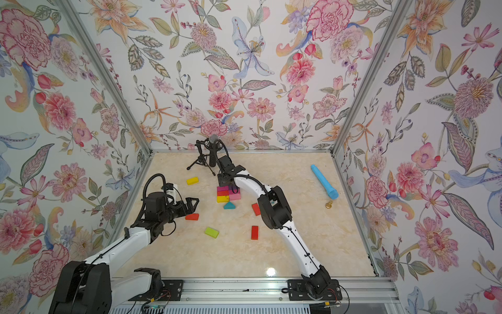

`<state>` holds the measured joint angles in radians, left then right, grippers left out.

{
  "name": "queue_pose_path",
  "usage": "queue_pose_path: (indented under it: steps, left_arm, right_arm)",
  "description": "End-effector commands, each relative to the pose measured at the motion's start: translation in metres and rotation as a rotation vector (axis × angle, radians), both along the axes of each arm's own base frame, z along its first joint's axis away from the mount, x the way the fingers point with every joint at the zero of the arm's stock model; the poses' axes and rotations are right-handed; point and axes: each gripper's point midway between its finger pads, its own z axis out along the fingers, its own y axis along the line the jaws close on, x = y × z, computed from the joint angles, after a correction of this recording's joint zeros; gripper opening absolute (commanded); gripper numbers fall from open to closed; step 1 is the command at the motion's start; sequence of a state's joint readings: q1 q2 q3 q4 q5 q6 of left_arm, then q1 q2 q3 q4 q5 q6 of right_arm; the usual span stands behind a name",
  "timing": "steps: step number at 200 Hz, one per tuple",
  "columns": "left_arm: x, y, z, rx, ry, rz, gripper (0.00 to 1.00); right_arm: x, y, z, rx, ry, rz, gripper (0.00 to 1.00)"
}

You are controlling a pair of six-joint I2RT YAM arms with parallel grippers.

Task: Assemble a piece of candy with building blocks
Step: Assemble the building block at the center of the board.

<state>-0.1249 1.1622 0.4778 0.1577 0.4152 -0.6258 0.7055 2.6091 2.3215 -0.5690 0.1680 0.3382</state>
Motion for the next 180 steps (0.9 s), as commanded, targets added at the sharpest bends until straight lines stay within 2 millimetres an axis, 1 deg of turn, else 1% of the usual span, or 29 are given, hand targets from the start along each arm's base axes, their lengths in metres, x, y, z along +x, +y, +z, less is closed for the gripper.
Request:
queue_pose_path:
  steps: [1, 17, 35, 56, 71, 90, 96, 98, 100, 107, 111, 113, 115, 117, 120, 121, 126, 129, 131, 146, 157, 164, 166, 168, 180]
  left_arm:
    - [-0.003, -0.001, 0.001, -0.003, -0.004, -0.003, 0.99]
    - [-0.003, 0.0, 0.0, -0.003, 0.0, -0.001, 0.99]
    - [-0.004, 0.0, -0.001, -0.001, 0.008, 0.005, 0.99]
    - [-0.004, 0.003, -0.001, 0.007, 0.02, 0.017, 0.99]
    - [-0.004, 0.005, -0.001, 0.031, 0.037, 0.019, 0.99]
    - [-0.004, 0.015, -0.001, 0.104, 0.069, 0.037, 0.99]
    - [-0.005, 0.018, -0.001, 0.128, 0.076, 0.044, 0.99]
    - [-0.005, 0.019, -0.001, 0.134, 0.077, 0.045, 0.99]
    - [-0.005, 0.02, -0.001, 0.139, 0.08, 0.047, 0.99]
    - [-0.007, 0.023, -0.002, 0.158, 0.087, 0.053, 0.99]
    - [-0.007, 0.023, -0.002, 0.164, 0.091, 0.054, 0.99]
    - [-0.007, 0.024, -0.002, 0.167, 0.092, 0.055, 0.99]
    - [-0.008, 0.024, -0.003, 0.17, 0.094, 0.055, 0.99]
    - [-0.008, 0.025, -0.003, 0.173, 0.095, 0.055, 0.99]
    - [-0.009, 0.025, -0.004, 0.175, 0.099, 0.056, 0.99]
    - [-0.009, 0.025, -0.004, 0.176, 0.1, 0.056, 0.99]
    - [-0.01, 0.026, -0.005, 0.18, 0.103, 0.058, 0.99]
    - [-0.011, 0.026, -0.005, 0.18, 0.105, 0.058, 0.99]
    - [-0.011, 0.026, -0.005, 0.18, 0.105, 0.059, 0.99]
    - [-0.015, 0.027, -0.008, 0.192, 0.11, 0.062, 0.99]
    - [-0.018, 0.026, -0.007, 0.203, 0.104, 0.064, 0.99]
    - [-0.02, 0.024, -0.005, 0.208, 0.096, 0.062, 0.99]
    - [-0.02, 0.023, -0.004, 0.209, 0.092, 0.061, 0.99]
    - [-0.02, 0.022, -0.003, 0.211, 0.089, 0.058, 0.99]
    - [-0.022, 0.012, 0.002, 0.217, 0.071, 0.039, 0.99]
  right_arm:
    - [-0.004, 0.0, -0.005, -0.003, 0.018, -0.01, 0.74]
    - [-0.004, 0.0, 0.001, 0.001, 0.009, -0.008, 0.75]
    - [-0.003, 0.0, 0.013, -0.003, -0.013, -0.001, 0.79]
    - [-0.003, -0.004, 0.039, -0.051, -0.083, 0.01, 0.83]
    - [-0.006, -0.007, 0.059, -0.066, -0.115, 0.026, 0.88]
    - [-0.019, -0.013, 0.084, -0.049, -0.119, 0.058, 0.94]
    - [-0.027, -0.015, 0.091, -0.039, -0.118, 0.072, 0.95]
    - [-0.03, -0.017, 0.089, -0.042, -0.111, 0.076, 0.96]
    - [-0.032, -0.018, 0.094, -0.035, -0.115, 0.08, 0.96]
    - [-0.045, -0.023, 0.1, -0.023, -0.113, 0.097, 0.97]
    - [-0.053, -0.027, 0.102, -0.016, -0.109, 0.104, 0.98]
    - [-0.057, -0.03, 0.101, -0.015, -0.103, 0.108, 0.99]
    - [-0.061, -0.032, 0.104, -0.007, -0.106, 0.111, 0.99]
    - [-0.065, -0.036, 0.102, -0.007, -0.098, 0.113, 0.99]
    - [-0.071, -0.039, 0.106, 0.004, -0.102, 0.115, 0.99]
    - [-0.074, -0.041, 0.104, 0.002, -0.095, 0.115, 1.0]
    - [-0.085, -0.05, 0.106, 0.013, -0.089, 0.119, 1.0]
    - [-0.093, -0.057, 0.102, 0.014, -0.078, 0.118, 1.0]
    - [-0.097, -0.061, 0.104, 0.021, -0.076, 0.116, 1.0]
    - [-0.132, -0.097, 0.09, 0.053, -0.018, 0.105, 1.0]
    - [-0.151, -0.127, 0.077, 0.061, 0.022, 0.082, 1.0]
    - [-0.165, -0.14, 0.069, 0.056, 0.037, 0.077, 1.0]
    - [-0.163, -0.151, 0.068, 0.058, 0.038, 0.052, 1.0]
    - [-0.165, -0.157, 0.065, 0.055, 0.044, 0.043, 1.0]
    - [-0.176, -0.177, 0.057, 0.062, 0.062, 0.018, 1.0]
